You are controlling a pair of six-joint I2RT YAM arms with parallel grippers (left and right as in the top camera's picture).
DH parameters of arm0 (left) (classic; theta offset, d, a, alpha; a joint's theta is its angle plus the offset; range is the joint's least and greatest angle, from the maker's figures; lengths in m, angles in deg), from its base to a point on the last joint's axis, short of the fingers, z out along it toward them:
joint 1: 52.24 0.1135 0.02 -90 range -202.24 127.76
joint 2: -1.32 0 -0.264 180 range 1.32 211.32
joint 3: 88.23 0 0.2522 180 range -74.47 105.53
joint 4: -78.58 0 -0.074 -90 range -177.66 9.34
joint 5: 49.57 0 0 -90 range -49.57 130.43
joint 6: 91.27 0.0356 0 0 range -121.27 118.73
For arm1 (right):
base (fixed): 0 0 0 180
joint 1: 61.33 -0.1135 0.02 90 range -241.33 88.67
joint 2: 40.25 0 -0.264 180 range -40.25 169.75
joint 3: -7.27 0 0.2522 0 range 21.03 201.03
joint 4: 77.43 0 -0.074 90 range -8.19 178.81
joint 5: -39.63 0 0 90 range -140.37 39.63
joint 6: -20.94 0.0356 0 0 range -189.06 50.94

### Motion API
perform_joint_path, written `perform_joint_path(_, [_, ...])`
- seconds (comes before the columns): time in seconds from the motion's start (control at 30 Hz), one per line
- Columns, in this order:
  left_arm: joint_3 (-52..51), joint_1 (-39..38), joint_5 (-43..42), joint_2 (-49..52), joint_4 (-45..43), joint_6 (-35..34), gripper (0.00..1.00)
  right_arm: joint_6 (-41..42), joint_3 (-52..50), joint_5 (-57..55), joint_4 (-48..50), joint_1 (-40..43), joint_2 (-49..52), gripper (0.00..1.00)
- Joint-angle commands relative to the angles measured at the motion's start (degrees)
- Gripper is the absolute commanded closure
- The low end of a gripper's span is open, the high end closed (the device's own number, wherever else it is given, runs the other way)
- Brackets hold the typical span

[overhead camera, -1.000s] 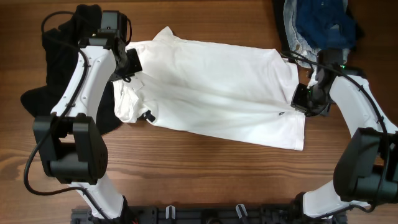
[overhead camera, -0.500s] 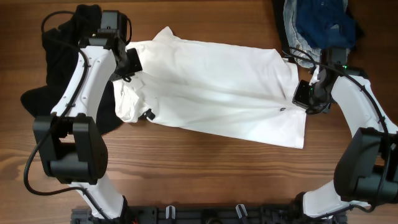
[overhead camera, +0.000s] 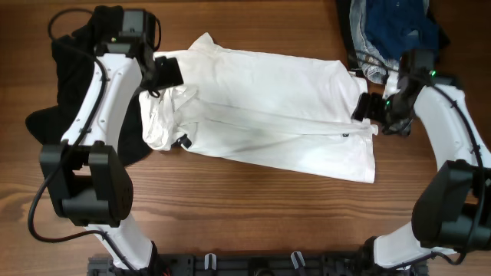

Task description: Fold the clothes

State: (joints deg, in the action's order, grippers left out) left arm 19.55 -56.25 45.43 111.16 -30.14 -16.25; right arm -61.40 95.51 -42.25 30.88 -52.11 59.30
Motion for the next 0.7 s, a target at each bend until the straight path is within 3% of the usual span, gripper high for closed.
perform_joint_path(0.0, [9.7,0.0,-11.0,-1.2,2.6,6.1,0.0,-6.1,9.5,6.6,-4.3,0.1,-1.2,0.12])
perform_joint_path(0.27, [16.6,-2.1,-12.0,0.3,-1.6,10.1,0.01,-7.8,21.0,6.8,-8.9,-0.2,-1.2,0.13])
perform_joint_path(0.67, [18.2,-2.6,-11.8,18.4,-24.4,12.0,0.01,-9.2,21.1,6.2,-10.9,-2.5,-1.0,0.12])
